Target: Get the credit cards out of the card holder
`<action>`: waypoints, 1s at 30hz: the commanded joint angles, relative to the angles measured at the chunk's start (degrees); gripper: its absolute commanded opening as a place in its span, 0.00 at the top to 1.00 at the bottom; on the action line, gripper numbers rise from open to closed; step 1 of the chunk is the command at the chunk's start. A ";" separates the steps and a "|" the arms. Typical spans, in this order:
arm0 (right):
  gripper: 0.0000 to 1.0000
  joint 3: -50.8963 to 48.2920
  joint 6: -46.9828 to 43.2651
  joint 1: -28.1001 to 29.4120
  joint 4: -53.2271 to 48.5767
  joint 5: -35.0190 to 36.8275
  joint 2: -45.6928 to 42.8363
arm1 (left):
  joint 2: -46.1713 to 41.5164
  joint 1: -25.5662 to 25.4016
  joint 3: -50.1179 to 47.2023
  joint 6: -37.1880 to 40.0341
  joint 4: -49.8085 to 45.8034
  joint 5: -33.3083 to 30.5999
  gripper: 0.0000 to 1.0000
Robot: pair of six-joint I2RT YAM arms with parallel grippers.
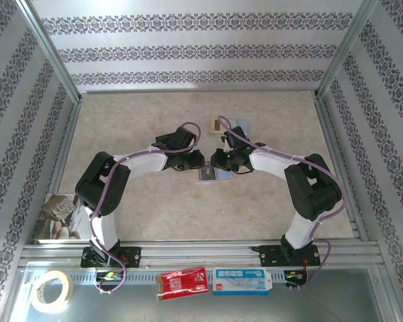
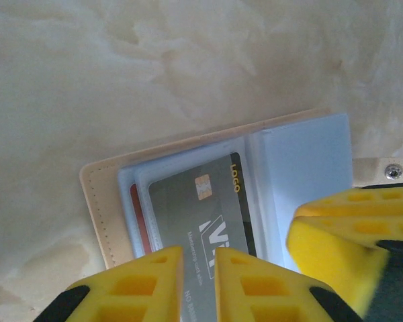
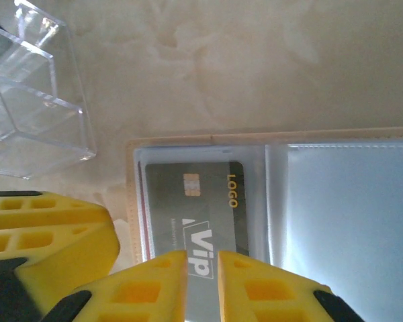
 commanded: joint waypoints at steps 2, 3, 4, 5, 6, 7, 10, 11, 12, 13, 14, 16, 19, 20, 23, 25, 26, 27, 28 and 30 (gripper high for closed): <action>0.79 -0.18 0.27 -0.83 2.32 -0.88 1.59 | 1.89 0.11 -0.30 -1.82 0.77 1.32 0.83; 0.79 -0.31 0.26 -1.02 2.55 -0.92 1.94 | 2.20 0.06 -0.21 -1.86 0.56 1.40 0.83; 0.79 -0.40 0.34 -1.24 2.70 -1.09 2.22 | 2.46 0.11 -0.10 -1.72 0.30 1.37 0.83; 0.79 -0.49 0.27 -1.37 2.75 -1.23 2.40 | 2.62 0.01 -0.03 -1.45 0.07 1.40 0.83; 0.79 -0.59 0.26 -1.55 3.00 -1.54 2.63 | 2.67 0.10 -0.11 -1.29 -0.10 1.41 0.83; 0.80 -0.83 0.31 -1.73 3.32 -1.97 2.83 | 2.89 0.11 -0.12 -1.10 -0.30 1.35 0.83; 0.80 -1.52 0.59 -2.26 4.70 -3.65 3.47 | 3.33 0.08 -0.29 -0.99 -0.33 1.42 0.83; 0.80 -1.67 0.63 -2.43 5.18 -4.01 3.75 | 3.52 0.08 -0.31 -1.07 -0.18 1.53 0.83; 0.80 -1.80 0.70 -2.60 5.46 -4.45 4.09 | 3.75 0.08 -0.43 -1.17 -0.03 1.56 0.83; 0.80 -1.85 0.86 -2.65 5.69 -4.72 4.39 | 3.95 0.06 -0.52 -1.22 0.06 1.46 0.83; 0.80 -1.96 0.89 -2.78 5.82 -4.96 4.67 | 4.18 0.08 -0.55 -1.30 0.03 1.48 0.83; 0.81 -2.18 0.88 -2.87 6.24 -5.49 5.17 | 4.64 0.08 -0.65 -1.30 -0.05 1.26 0.83; 0.81 -2.75 0.46 -2.96 7.07 -6.39 5.40 | 5.02 0.14 -0.99 -1.05 -0.65 0.35 0.85; 0.81 -3.04 0.32 -2.96 7.27 -6.42 5.33 | 5.11 0.10 -0.97 -1.01 -0.89 0.04 0.86; 0.82 -3.38 0.00 -3.14 7.13 -6.35 5.44 | 5.39 0.03 -0.99 -0.42 -1.84 -0.96 0.87; 0.82 -3.78 -0.09 -3.38 7.14 -6.09 5.44 | 5.50 0.08 -1.00 0.04 -2.69 -1.80 0.87; 0.82 -3.88 -0.09 -3.48 7.00 -5.99 5.40 | 5.51 0.05 -0.91 0.20 -3.05 -2.24 0.87; 0.82 -3.94 -0.05 -3.57 6.97 -5.81 5.45 | 5.48 0.06 -0.96 0.46 -3.47 -2.61 0.87; 0.84 -4.01 0.00 -3.64 7.00 -5.80 5.53 | 5.49 0.08 -1.00 0.74 -3.79 -2.90 0.88; 0.85 -4.10 0.13 -3.71 7.18 -5.96 5.79 | 5.43 0.02 -0.99 0.93 -4.12 -3.40 0.88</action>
